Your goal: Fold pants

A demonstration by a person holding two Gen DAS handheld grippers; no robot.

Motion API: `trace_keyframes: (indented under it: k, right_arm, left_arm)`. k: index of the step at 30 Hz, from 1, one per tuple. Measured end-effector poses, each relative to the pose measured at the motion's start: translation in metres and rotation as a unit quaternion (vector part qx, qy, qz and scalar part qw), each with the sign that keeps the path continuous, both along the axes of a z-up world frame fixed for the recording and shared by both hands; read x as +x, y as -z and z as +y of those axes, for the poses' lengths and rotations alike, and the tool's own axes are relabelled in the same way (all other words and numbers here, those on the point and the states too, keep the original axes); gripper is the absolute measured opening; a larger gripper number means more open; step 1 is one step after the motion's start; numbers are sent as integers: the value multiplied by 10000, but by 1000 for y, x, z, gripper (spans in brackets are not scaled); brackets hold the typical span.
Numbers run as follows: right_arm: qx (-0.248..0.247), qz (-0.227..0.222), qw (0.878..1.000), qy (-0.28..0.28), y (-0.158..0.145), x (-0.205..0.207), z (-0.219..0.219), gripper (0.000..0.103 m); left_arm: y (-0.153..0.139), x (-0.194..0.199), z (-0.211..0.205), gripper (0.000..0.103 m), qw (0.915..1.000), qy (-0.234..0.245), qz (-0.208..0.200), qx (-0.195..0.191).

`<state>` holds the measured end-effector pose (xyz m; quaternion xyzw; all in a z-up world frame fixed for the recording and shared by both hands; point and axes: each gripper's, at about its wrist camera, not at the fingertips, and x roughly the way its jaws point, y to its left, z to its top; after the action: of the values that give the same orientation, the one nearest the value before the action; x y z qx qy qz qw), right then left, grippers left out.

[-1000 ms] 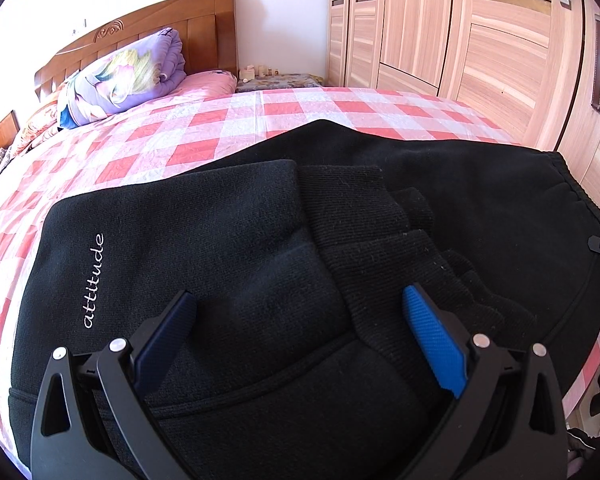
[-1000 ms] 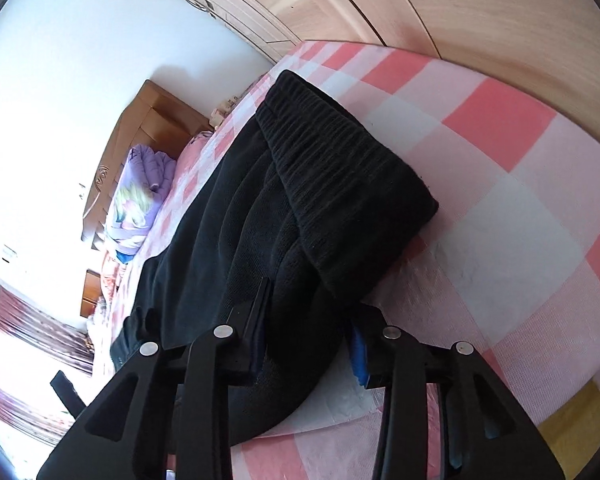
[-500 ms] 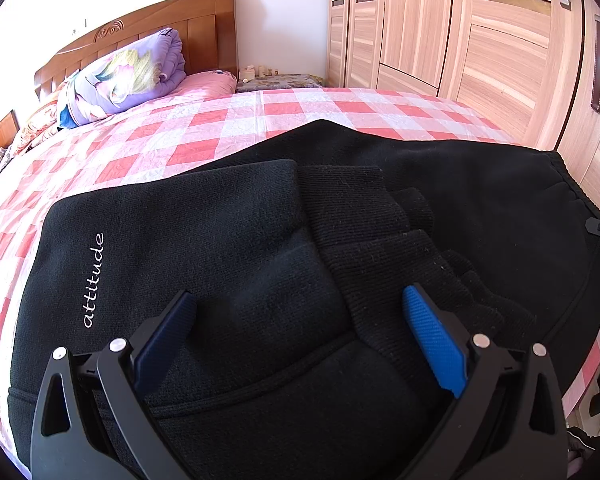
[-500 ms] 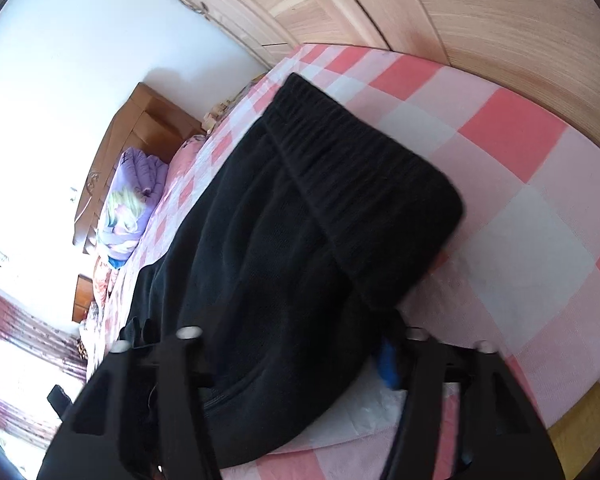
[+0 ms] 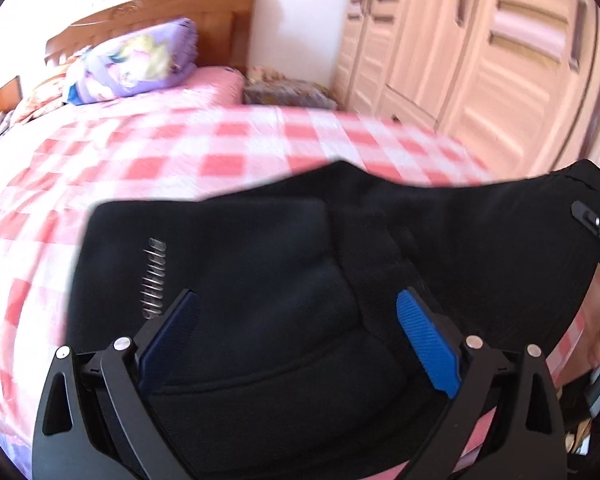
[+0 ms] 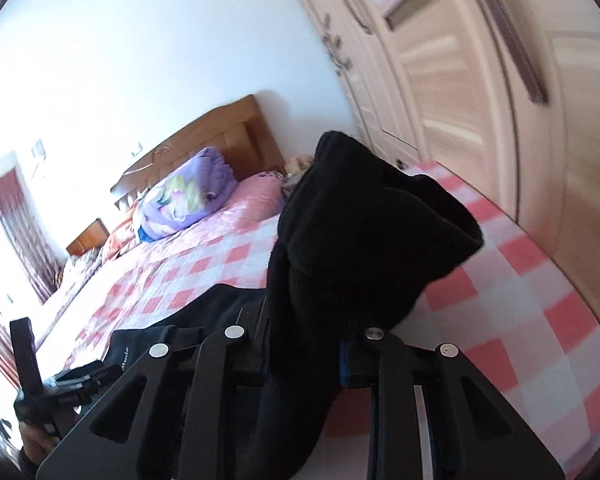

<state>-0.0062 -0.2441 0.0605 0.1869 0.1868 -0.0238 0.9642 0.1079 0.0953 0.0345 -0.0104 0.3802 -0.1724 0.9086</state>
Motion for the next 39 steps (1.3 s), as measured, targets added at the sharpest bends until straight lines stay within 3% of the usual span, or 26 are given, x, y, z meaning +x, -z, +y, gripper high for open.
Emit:
trace_keyframes:
  k: [3,6,10,14,17,20,23,24,25,28,30,35,37,39]
  right_arm:
    - [-655,-141,9967,-460,-12,18,52,26]
    - [-1329,-170,9860,-991,-9,29,107,26]
    - [-2241,163,9628,-1502,20,40,166,25]
    - [-2762,730,9424,-1743,65,47,183,25]
    - [-3292,585,9278,-1657,77,34,194,25]
    - [-3580,377,9214,-1465,73,28,199,24]
    - [-4314,148,8930,-1272,83,20,214,24]
    - [-4516,114,8833,-1253,89,16,219,24]
    - [-4625,72,8779,-1241,92,13,222,24]
    - [-4939,-87,8617,-1160,97,4,225,23]
    - [-5122,-181,8514,-1114,99,0,226,23]
    - [-5138,-311,8510,-1041,99,-12,224,23]
    - [-5097,-244,8536,-1044,99,-8,219,24]
    - [-4948,-72,8618,-1114,97,-6,211,30]
  left_arm:
    - [-22,5,24,99,9996,-143,27,-246]
    - [-40,5,45,99,9987,-325,-106,-381]
    - [-36,13,69,99,9957,-433,174,-803]
    - [-15,20,69,99,9902,-42,715,-1203]
    - [0,34,62,99,9746,365,1212,-1846]
    - [13,56,45,99,9536,740,1810,-2288]
    - [15,70,28,99,9274,1131,2135,-2857]
    - [13,73,21,100,9220,1266,2179,-2938]
    - [10,75,13,101,9220,1352,2188,-2896]
    - [6,80,-25,101,9338,1592,2350,-2179]
    - [7,81,-49,101,9307,1835,2531,-1898]
    - [2,85,-106,101,9375,2047,2654,-940]
    - [7,88,-122,90,9360,2041,2798,-625]
    - [11,88,-132,41,9421,1930,2741,-89]
